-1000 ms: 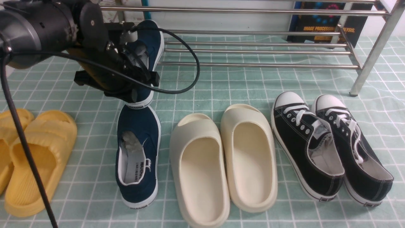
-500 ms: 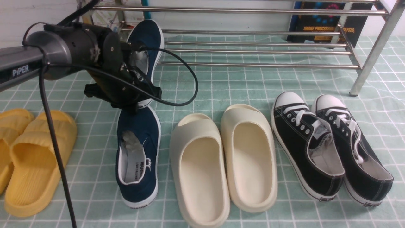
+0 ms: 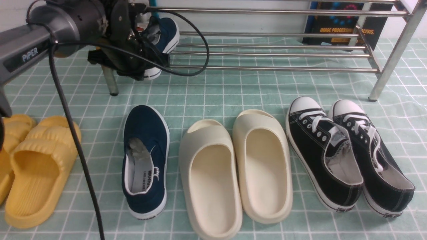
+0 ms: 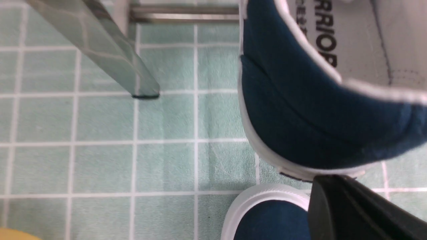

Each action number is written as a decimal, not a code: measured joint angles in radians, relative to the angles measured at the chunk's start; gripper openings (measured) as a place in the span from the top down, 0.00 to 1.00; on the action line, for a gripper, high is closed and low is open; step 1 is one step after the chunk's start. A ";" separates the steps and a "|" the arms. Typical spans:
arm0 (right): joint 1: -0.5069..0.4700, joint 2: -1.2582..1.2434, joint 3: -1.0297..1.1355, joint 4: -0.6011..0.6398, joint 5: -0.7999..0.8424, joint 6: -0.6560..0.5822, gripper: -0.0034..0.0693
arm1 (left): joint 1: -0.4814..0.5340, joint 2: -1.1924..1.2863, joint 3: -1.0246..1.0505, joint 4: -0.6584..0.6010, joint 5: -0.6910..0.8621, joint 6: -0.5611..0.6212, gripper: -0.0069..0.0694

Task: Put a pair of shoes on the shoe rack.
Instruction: Use the left arm to put a shoe into the shoe rack, then use the left arm to grab the shoe closest to it, then use the left arm to put a shoe into the shoe rack

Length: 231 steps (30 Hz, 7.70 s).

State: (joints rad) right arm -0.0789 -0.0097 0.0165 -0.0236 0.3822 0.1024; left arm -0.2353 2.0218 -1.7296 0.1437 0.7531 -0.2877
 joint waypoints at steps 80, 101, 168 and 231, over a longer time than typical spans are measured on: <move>0.000 0.000 0.000 0.000 0.000 0.000 0.62 | 0.019 -0.532 0.675 -0.243 0.183 -0.008 0.49; 0.000 0.000 0.000 0.000 0.000 0.000 0.62 | 0.019 -0.319 0.649 -0.330 0.122 0.024 0.85; 0.000 0.000 0.000 0.000 0.000 0.000 0.62 | 0.020 0.370 -0.724 -0.409 0.308 0.121 0.54; 0.000 0.000 0.000 0.000 0.000 0.000 0.62 | -0.232 0.186 -0.284 0.039 0.158 0.007 0.93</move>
State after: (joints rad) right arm -0.0789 -0.0097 0.0165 -0.0236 0.3822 0.1024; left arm -0.4673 2.2081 -2.0139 0.1824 0.9115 -0.2802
